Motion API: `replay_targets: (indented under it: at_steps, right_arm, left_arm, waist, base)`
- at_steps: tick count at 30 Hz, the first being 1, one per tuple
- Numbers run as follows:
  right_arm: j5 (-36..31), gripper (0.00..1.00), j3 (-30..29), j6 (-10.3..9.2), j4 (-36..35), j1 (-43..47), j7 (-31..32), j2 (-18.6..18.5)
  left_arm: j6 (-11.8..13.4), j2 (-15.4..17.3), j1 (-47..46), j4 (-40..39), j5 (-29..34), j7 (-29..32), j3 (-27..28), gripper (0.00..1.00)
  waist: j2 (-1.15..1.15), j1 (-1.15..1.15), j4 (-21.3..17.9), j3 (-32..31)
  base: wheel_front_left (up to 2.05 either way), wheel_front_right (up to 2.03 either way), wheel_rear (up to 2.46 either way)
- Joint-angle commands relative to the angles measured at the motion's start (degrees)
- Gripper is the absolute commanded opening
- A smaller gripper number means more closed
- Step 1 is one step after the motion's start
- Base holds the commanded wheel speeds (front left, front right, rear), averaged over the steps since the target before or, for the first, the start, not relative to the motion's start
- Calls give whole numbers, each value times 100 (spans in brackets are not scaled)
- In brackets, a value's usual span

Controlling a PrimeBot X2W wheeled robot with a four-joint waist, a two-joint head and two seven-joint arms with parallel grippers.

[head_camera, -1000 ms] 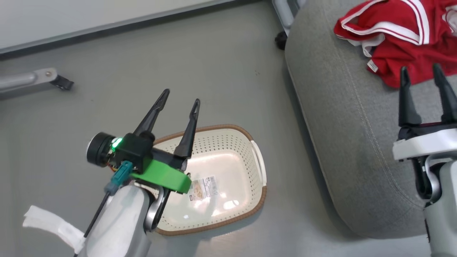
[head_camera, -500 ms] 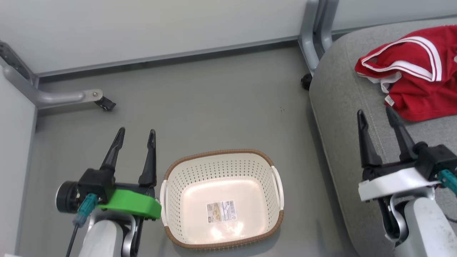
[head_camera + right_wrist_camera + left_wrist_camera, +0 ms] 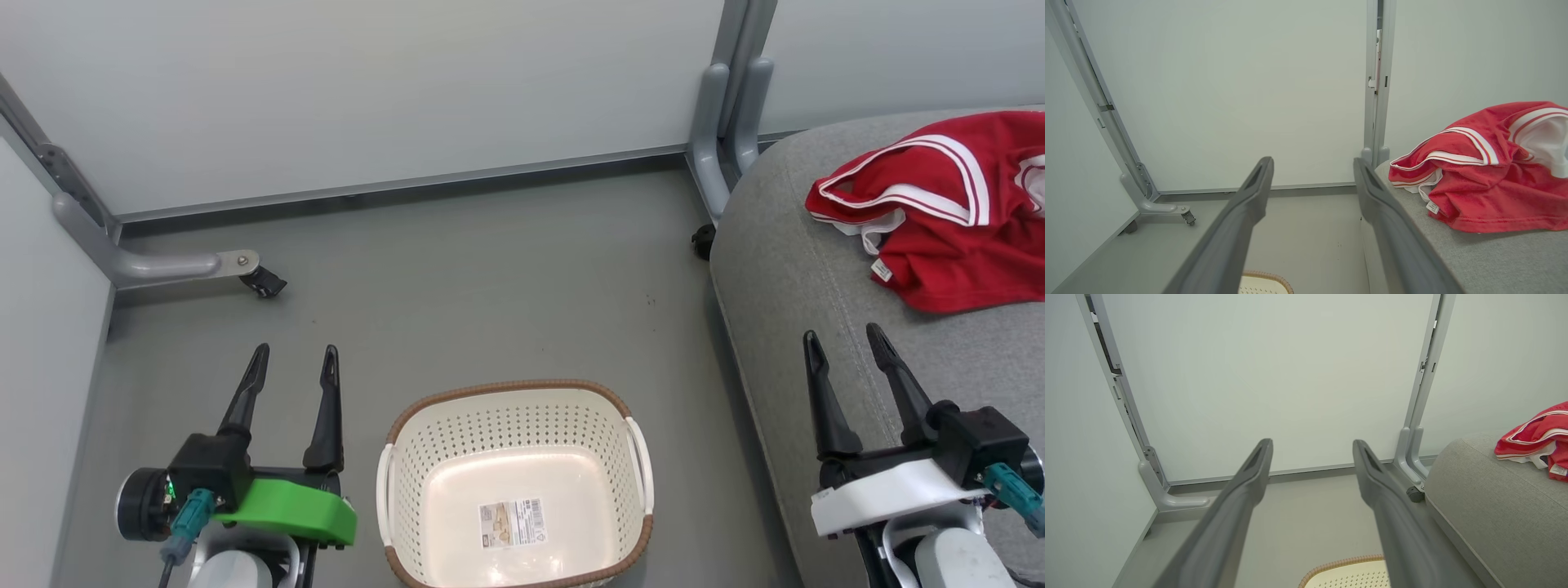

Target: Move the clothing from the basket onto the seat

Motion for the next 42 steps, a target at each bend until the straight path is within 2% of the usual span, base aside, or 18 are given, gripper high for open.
replay_targets:
  at_steps: [1,13,31,32,36,42]
  right_arm:
    - [-40,100,-35,-6,-50,141,-13,5]
    - [-109,100,-77,-6,-108,483,-13,73]
    - [-72,100,-47,-6,-35,373,-13,76]
    - [-91,0,-40,0,-50,386,0,90]
    - [-81,0,-24,0,141,433,12,134]
    - [568,0,-58,0,221,378,175,129]
  left_arm:
    - [-26,-15,103,-29,54,1,27,100]
    - [-83,-57,317,-143,110,0,160,100]
    - [-63,-96,273,-103,201,0,229,100]
    - [-77,-97,237,-107,193,1,204,0]
    - [-75,-118,277,92,192,5,187,0]
    - [-86,-121,238,135,-461,194,293,0]
  waist:
    - [0,0,12,-45]
    - [0,0,108,-158]
    - [0,0,170,-146]
    - [0,0,170,-146]
    - [0,0,170,-146]
    - [0,0,141,-148]
  base:
    - [0,0,0]
    - [0,0,0]
    - [0,0,0]
    - [0,0,0]
    - [0,0,0]
    - [0,0,0]
